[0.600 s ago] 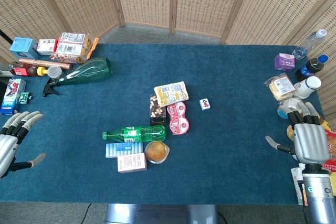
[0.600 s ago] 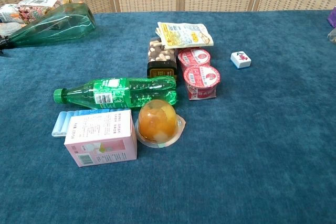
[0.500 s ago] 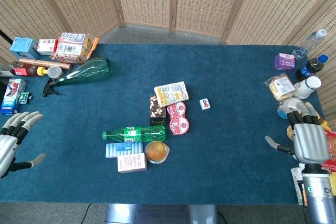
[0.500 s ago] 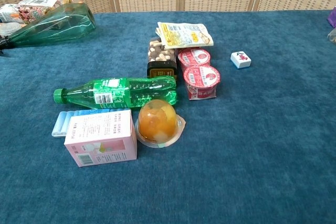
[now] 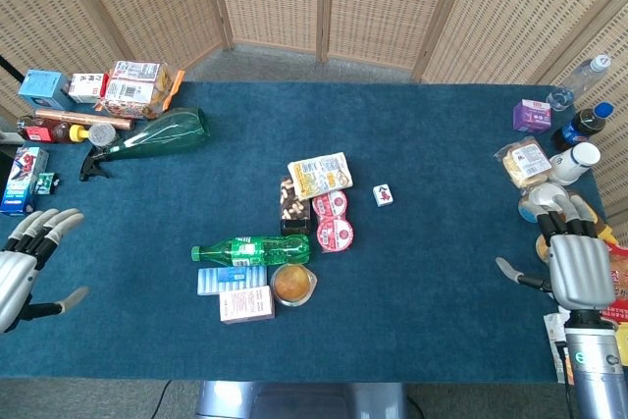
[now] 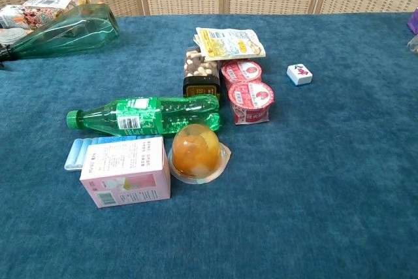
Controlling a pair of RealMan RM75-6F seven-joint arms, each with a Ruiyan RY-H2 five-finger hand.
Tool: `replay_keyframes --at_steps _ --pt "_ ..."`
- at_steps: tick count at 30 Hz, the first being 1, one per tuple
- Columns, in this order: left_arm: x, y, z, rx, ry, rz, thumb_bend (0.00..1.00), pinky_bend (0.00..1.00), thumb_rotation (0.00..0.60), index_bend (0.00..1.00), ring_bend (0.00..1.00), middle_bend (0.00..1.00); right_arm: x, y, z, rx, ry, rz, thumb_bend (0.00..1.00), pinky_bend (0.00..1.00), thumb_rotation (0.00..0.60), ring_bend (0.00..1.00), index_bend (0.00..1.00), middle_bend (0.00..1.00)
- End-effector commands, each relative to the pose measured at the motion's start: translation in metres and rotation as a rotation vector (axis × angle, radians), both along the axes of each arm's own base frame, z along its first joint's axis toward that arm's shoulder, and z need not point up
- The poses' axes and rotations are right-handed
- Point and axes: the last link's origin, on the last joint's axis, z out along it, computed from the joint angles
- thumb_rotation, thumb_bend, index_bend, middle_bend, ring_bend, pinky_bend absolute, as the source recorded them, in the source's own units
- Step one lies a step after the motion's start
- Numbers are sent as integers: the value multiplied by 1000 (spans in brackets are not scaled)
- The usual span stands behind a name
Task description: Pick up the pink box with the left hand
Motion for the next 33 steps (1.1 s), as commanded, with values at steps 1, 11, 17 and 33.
replay_keyframes --at_steps 1,11,17,33 --pt "2 4 -2 -10 9 -4 271 0 600 101 0 127 0 0 0 3 -2 -3 199 14 422 93 210 282" --pt "17 29 -26 -110 55 -24 271 0 600 100 0 127 -9 4 2 -3 -12 -33 199 13 427 93 209 281" --pt "28 44 -47 -173 68 -51 271 0 600 100 0 128 -14 6 4 -8 -18 -49 197 14 422 93 210 280" --pt "48 29 -92 -370 73 -110 272 0 600 101 0 129 -14 4 4 5 -22 -48 199 13 419 93 210 278"
